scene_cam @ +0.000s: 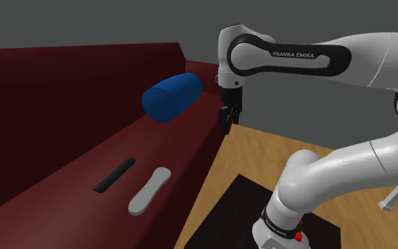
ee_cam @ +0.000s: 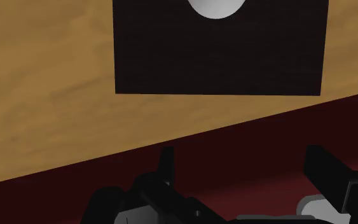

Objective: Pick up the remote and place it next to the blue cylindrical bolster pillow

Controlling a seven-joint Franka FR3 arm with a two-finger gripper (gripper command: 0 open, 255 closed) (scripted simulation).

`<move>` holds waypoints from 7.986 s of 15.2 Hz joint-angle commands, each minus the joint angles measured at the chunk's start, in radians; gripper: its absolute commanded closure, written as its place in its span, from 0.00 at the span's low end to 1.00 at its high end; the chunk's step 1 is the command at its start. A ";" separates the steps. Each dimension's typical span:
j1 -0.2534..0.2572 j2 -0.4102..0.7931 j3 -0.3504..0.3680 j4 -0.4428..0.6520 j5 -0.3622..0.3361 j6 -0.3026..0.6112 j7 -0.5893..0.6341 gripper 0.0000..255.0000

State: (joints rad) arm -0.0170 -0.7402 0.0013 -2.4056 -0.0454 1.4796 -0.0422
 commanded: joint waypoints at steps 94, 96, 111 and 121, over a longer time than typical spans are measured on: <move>-0.322 0.388 0.762 0.343 0.263 0.362 1.611 1.00; -0.324 0.388 0.758 0.369 0.261 0.335 1.611 1.00; -0.341 0.417 0.742 0.592 0.232 0.137 1.626 1.00; -0.376 0.410 0.642 0.627 0.218 0.080 1.502 1.00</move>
State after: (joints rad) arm -0.3877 -0.3250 0.6625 -1.7682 0.1734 1.5560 1.4870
